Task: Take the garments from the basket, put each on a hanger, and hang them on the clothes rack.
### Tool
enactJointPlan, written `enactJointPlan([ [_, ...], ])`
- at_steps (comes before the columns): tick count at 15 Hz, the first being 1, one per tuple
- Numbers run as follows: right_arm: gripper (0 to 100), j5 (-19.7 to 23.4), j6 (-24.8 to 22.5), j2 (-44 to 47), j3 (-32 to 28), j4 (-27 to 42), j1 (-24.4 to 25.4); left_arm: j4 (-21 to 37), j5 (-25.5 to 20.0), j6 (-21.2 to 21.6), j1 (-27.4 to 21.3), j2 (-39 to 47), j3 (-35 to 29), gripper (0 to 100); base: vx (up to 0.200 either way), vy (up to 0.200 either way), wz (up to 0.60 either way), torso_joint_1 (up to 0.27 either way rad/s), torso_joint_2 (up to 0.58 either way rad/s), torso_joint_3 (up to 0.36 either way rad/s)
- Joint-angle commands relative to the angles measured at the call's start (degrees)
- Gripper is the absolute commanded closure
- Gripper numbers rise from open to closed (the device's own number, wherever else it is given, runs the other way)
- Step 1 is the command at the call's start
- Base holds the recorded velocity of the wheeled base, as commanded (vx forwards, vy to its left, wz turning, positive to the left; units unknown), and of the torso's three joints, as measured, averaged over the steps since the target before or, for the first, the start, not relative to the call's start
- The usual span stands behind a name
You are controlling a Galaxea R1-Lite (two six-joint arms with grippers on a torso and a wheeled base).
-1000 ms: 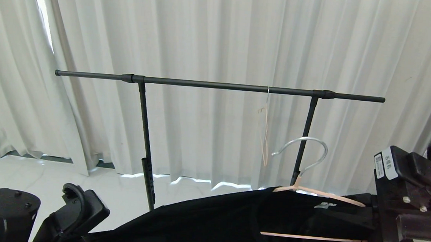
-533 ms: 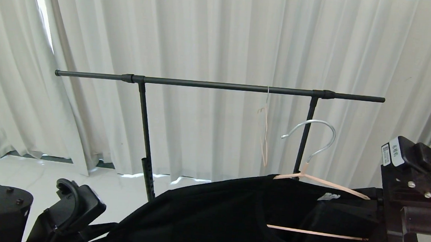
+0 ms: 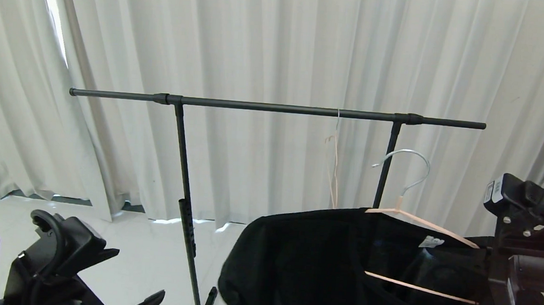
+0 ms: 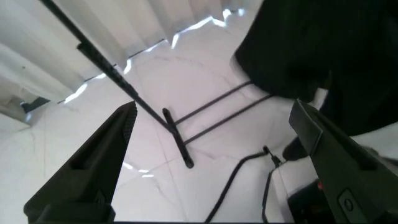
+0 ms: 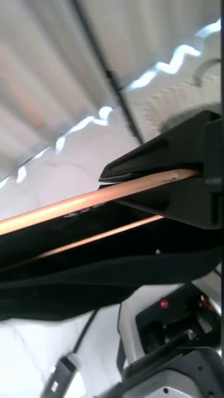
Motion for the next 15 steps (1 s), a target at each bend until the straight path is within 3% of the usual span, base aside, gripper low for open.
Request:
enactJointPlan([
  [1, 100, -2.48, 2.29, -0.72, 1.31, 0.15, -2.14, -0.03, 0.13, -0.12, 4.16, -0.81, -1.91, 0, 0.000, 0.000, 0.00, 0.000, 0.00, 0.000],
  [3, 100, -10.65, 5.28, 0.25, 1.13, 1.21, -2.05, -0.03, 1.89, 0.06, 7.76, -0.19, -4.20, 0, 0.000, 0.000, 0.00, 0.000, 0.00, 0.000],
  [4, 100, -18.03, 6.77, 2.01, 0.69, 3.23, -1.26, -0.03, 4.79, 0.23, 9.61, 1.56, -5.87, 0, 0.000, 0.000, 0.00, 0.000, 0.00, 0.000],
  [5, 100, -22.25, 9.41, 3.94, -0.19, 5.16, 0.76, -0.03, 6.90, 0.23, 10.31, 2.79, -7.27, 0, 0.000, 0.000, 0.00, 0.000, 0.00, 0.000],
  [8, 100, -30.43, 29.45, 12.82, -7.57, 7.80, 11.84, -0.03, 8.39, 0.15, 10.40, 4.46, -9.47, 0, 0.000, 0.000, 0.00, 0.000, 0.00, 0.000],
  [11, 100, -33.59, 42.37, 18.53, -16.80, 12.72, 16.76, -0.03, 10.86, 0.23, 10.40, 4.46, -9.47, 0, 0.000, 0.000, 0.00, 0.000, 0.00, 0.000],
  [15, 100, -33.59, 44.48, 20.99, -23.13, 14.30, 18.95, -0.03, 11.65, 0.32, 10.40, 4.73, -9.47, 0, 0.000, 0.000, 0.00, 0.000, 0.00, 0.000],
])
